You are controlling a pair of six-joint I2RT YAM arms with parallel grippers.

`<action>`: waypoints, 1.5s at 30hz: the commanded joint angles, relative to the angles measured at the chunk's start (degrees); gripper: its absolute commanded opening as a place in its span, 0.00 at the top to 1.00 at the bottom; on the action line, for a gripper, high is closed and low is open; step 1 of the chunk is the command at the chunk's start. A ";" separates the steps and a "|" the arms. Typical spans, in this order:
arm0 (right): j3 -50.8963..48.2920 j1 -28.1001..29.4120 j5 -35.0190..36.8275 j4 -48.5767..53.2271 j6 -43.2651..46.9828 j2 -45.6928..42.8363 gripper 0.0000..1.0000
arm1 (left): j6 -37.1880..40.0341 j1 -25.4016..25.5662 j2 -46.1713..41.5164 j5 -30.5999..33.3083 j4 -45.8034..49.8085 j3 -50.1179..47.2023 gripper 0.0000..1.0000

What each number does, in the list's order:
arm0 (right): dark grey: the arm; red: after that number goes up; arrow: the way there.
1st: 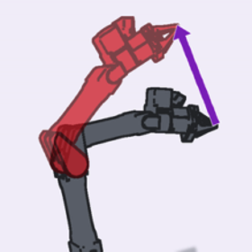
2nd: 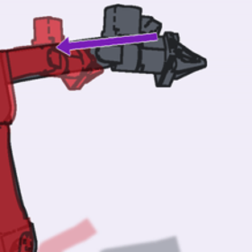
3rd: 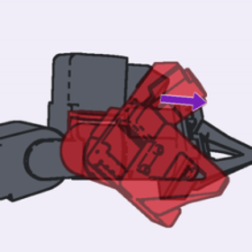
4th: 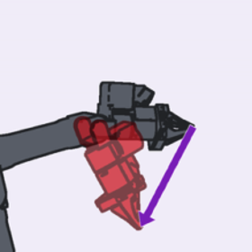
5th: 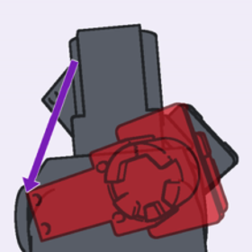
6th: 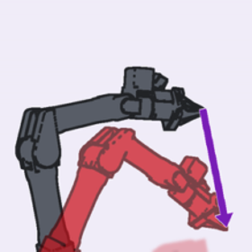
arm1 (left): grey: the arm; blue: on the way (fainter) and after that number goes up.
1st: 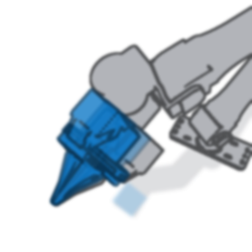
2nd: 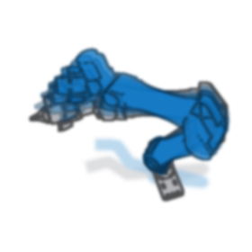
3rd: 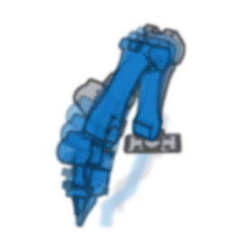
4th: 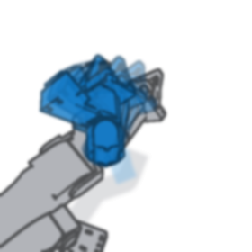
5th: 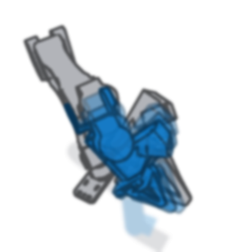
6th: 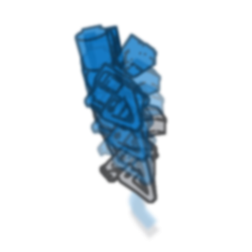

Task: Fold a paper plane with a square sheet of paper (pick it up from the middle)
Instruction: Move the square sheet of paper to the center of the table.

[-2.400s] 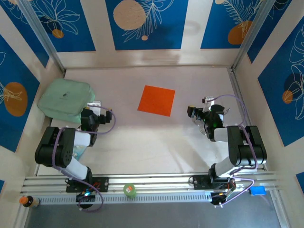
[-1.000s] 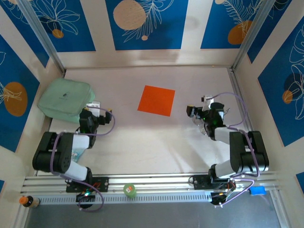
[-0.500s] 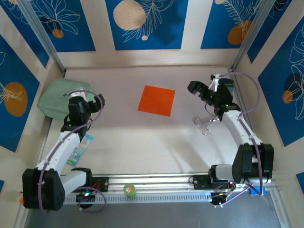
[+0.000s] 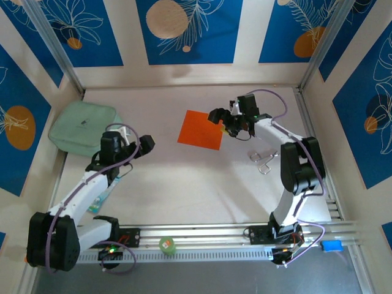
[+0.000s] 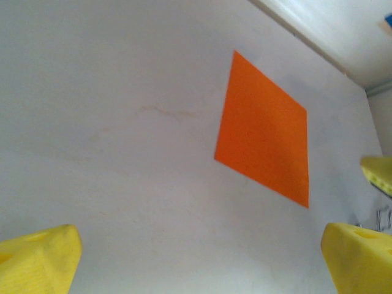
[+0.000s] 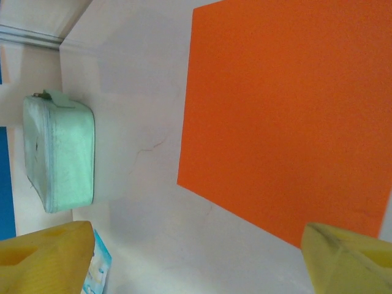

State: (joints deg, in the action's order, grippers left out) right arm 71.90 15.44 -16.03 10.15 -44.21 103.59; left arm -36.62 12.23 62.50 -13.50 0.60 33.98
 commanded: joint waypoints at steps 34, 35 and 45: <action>-3.45 12.16 -2.51 10.72 -0.60 9.81 0.16 | 0.72 6.27 -4.05 4.44 8.54 -1.00 0.00; -4.88 13.01 -2.69 9.92 -1.34 8.45 0.16 | 0.67 6.28 -4.14 4.34 8.40 -1.17 0.00; -4.20 12.30 -4.21 5.63 -2.93 3.45 0.16 | -1.07 6.24 -3.19 1.52 4.86 -2.72 0.00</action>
State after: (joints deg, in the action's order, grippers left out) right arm 65.30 29.17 -18.50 16.67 -46.94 107.44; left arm -37.10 18.20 59.31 -10.33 7.51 31.55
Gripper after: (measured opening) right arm 0.845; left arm 0.998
